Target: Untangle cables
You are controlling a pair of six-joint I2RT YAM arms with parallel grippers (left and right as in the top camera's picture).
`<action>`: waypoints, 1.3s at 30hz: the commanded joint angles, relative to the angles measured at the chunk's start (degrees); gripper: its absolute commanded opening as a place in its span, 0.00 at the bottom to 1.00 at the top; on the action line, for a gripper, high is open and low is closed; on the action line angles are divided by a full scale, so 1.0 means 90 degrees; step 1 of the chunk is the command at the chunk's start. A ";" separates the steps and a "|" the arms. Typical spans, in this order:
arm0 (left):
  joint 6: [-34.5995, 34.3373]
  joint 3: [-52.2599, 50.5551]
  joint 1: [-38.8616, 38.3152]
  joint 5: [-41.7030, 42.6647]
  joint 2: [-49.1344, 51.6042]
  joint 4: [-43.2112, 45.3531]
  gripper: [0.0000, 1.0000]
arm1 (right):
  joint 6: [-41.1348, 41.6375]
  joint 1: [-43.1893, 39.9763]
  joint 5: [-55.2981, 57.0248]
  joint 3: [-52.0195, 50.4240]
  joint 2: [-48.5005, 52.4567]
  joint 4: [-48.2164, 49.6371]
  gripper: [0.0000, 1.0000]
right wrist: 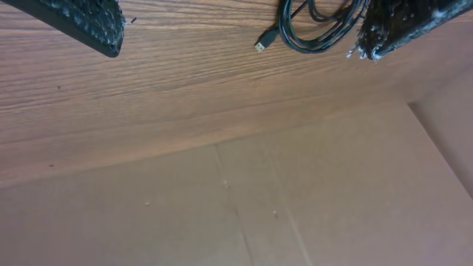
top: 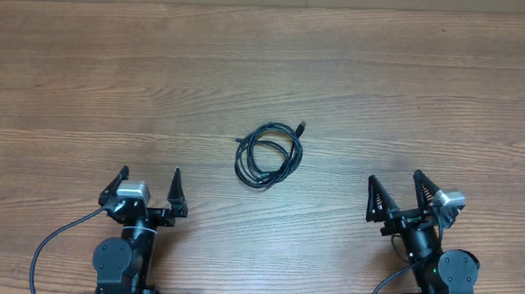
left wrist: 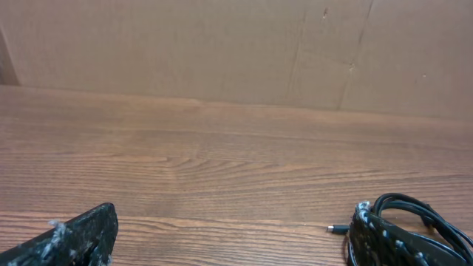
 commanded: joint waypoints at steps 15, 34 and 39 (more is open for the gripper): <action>0.0002 -0.0036 -0.0041 0.0000 -0.0061 0.0070 1.00 | 0.0000 -0.0022 0.0056 -0.0066 -0.0056 -0.0007 1.00; 0.0483 0.2412 -0.0041 0.0381 0.0571 -0.1489 0.99 | 0.0294 -0.0017 -0.2113 0.1532 0.0238 -0.1622 1.00; 0.0483 0.3682 -0.0044 0.0444 0.1603 -0.2416 0.99 | 0.0291 -0.0017 -0.2113 0.2560 0.0981 -0.2625 1.00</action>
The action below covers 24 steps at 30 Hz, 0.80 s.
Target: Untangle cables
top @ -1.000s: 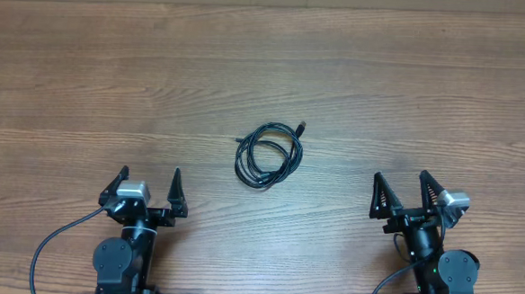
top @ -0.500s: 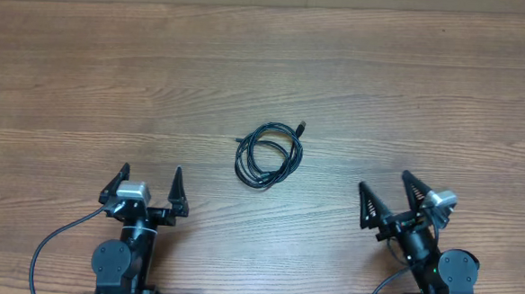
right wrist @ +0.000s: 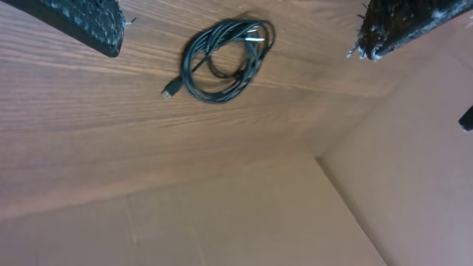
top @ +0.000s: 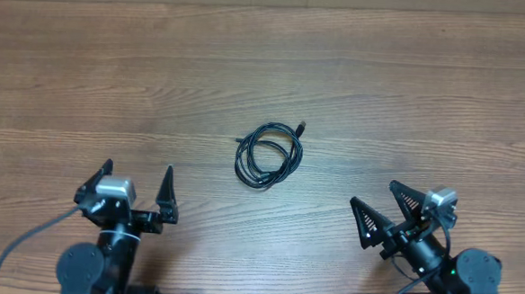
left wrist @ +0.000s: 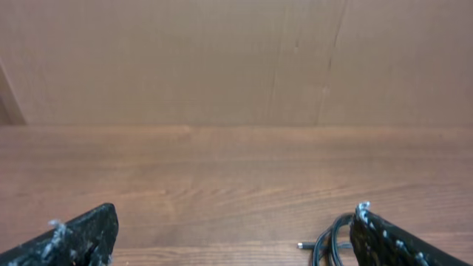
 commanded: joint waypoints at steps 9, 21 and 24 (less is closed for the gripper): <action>0.0172 0.3444 -0.0049 0.0359 0.3281 -0.2229 1.00 | -0.0369 -0.0017 -0.0063 0.3160 0.2977 -0.2110 1.00; 0.0175 0.6659 -0.1236 0.0498 0.7077 -0.4784 1.00 | -0.1018 -0.0017 -0.0049 0.6307 0.6154 -0.4884 1.00; 0.0165 0.6744 -0.1620 0.0559 0.7698 -0.4537 1.00 | -0.1018 -0.0017 -0.0036 0.6331 0.6530 -0.4852 1.00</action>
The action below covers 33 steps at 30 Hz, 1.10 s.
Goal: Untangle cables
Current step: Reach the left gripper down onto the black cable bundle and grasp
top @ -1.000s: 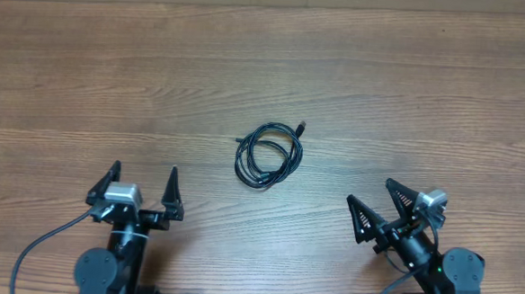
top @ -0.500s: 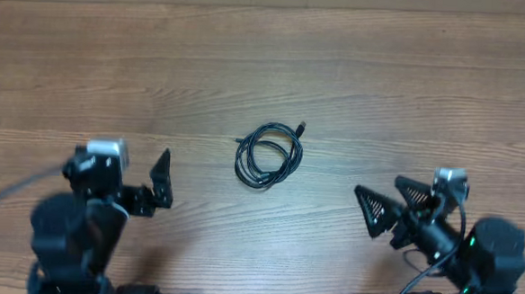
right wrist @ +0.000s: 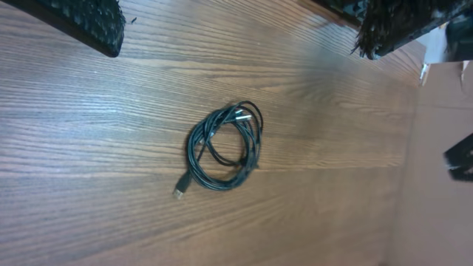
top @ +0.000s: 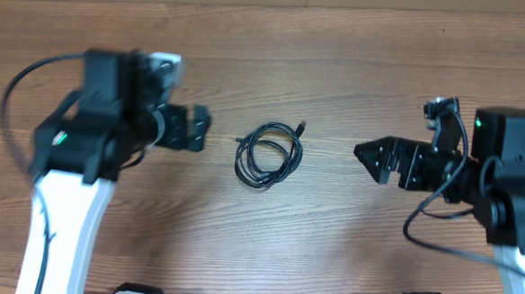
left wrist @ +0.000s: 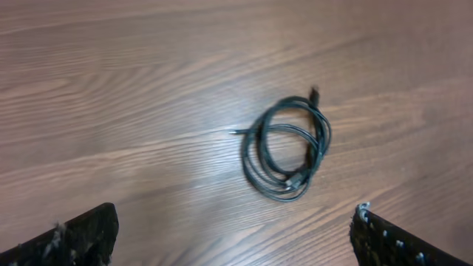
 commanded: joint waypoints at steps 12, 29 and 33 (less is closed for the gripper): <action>-0.0333 0.0204 -0.0714 0.0515 0.2815 0.0172 0.60 | -0.0102 -0.0017 0.0002 0.0163 0.1496 -0.0163 1.00; -0.3184 0.0204 -0.1795 -0.1044 0.4957 0.0811 0.32 | -0.0104 -0.0017 0.0148 0.0163 0.1821 -0.0197 1.00; -0.3592 0.0204 -0.1919 -0.1421 0.5134 0.0996 0.23 | -0.0104 -0.0017 0.0148 0.0163 0.1821 -0.0209 1.00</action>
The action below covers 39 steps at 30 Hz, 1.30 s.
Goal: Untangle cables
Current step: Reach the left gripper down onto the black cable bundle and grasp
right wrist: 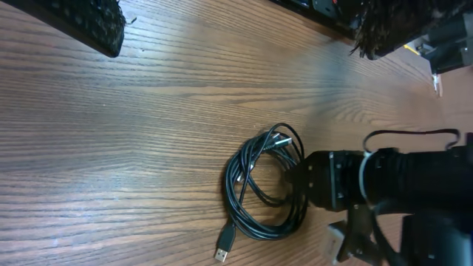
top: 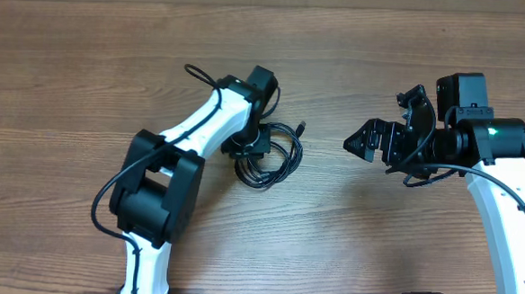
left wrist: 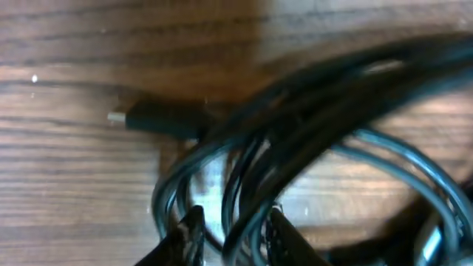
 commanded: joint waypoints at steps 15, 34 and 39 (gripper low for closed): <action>0.0248 0.1124 0.0032 0.0092 -0.0129 -0.0629 0.04 | -0.0080 -0.0017 0.0061 0.0163 0.0019 0.0061 1.00; 0.0903 0.2822 0.0068 0.0925 -0.2106 -0.1632 0.04 | -0.0005 -0.0017 -0.0403 0.0163 0.0019 0.0551 1.00; 0.1200 0.2822 0.0095 0.1496 -0.2157 -0.1596 0.04 | -0.0005 -0.0017 -0.1015 0.0163 0.0019 0.0741 1.00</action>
